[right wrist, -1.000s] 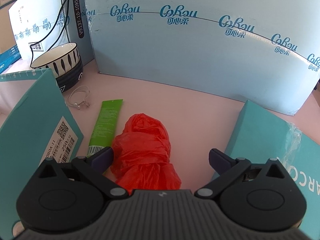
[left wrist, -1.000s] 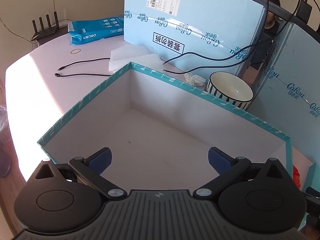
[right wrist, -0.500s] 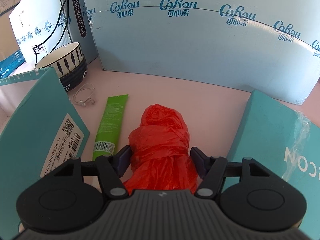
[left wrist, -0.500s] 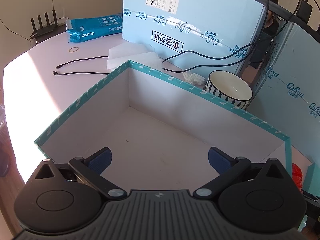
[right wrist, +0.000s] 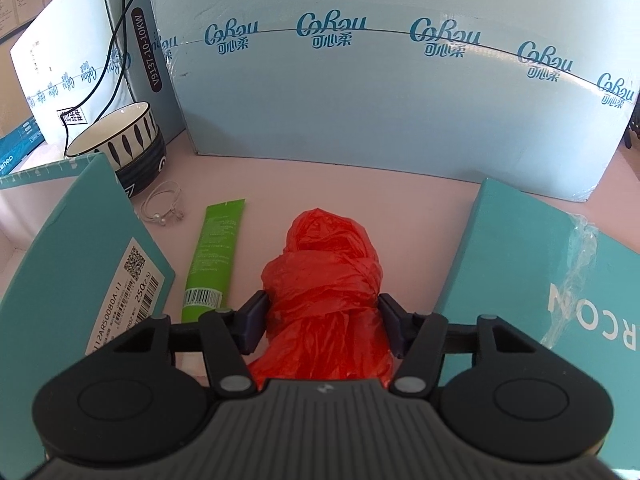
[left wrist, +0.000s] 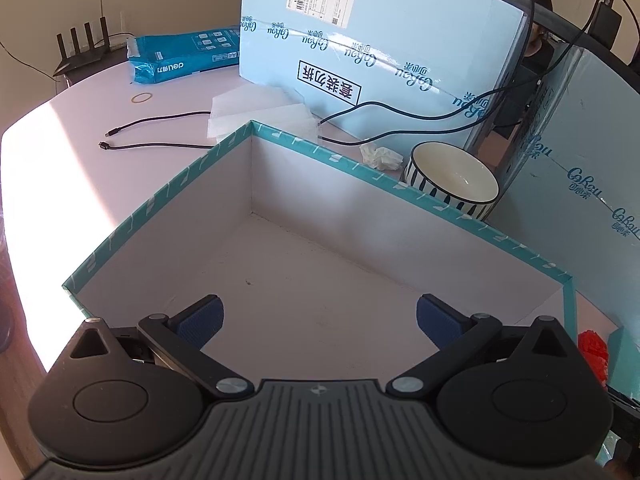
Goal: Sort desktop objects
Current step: 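Lift the red plastic bag with the right gripper, then carry the red plastic bag with the right gripper over the white box, then lower the bag into the box and open the right gripper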
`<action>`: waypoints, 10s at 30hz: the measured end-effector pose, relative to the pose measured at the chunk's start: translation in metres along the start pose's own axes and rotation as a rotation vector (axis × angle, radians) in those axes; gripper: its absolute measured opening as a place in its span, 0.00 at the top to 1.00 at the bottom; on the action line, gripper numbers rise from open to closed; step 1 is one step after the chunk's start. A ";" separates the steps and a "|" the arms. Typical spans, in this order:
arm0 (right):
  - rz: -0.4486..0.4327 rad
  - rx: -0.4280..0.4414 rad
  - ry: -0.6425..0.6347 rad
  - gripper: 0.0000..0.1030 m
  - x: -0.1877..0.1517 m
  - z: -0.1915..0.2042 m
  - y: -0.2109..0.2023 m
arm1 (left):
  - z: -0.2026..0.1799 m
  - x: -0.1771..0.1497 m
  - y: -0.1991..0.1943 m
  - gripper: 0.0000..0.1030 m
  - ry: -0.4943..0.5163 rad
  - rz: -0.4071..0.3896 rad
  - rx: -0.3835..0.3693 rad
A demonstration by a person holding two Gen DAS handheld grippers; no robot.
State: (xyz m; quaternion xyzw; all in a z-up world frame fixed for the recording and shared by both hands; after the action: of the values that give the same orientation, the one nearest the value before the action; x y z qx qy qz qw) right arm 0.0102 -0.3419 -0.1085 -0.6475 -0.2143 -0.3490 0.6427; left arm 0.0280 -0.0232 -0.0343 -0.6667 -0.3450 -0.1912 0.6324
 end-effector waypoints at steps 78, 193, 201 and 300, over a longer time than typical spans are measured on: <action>-0.238 0.014 0.101 0.41 0.015 0.037 -0.116 | 0.026 0.002 -0.022 0.00 0.018 -0.057 -0.071; -0.095 0.188 0.049 0.40 0.006 0.194 -0.070 | 0.073 0.035 0.004 0.00 0.018 -0.040 -0.124; -0.062 0.176 0.085 0.40 0.002 0.195 -0.064 | 0.074 0.035 0.005 0.00 0.017 -0.039 -0.125; -0.040 0.067 0.066 0.10 -0.005 0.221 -0.051 | 0.078 0.036 0.007 0.00 0.029 -0.038 -0.179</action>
State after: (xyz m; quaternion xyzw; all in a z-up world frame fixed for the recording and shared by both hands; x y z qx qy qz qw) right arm 0.0089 -0.1201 -0.0621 -0.6093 -0.2176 -0.3754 0.6636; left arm 0.0442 0.0608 -0.0242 -0.7111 -0.3301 -0.2428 0.5713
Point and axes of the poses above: each gripper's, at about its wrist camera, not at the fingertips, and y roughly the way its jaws point, z to its left, x to its top, the point moved 1 cm from there along y, roughly the way its jaws point, and after that the axes turned 6 degrees about -z, right-handed, at the moved point
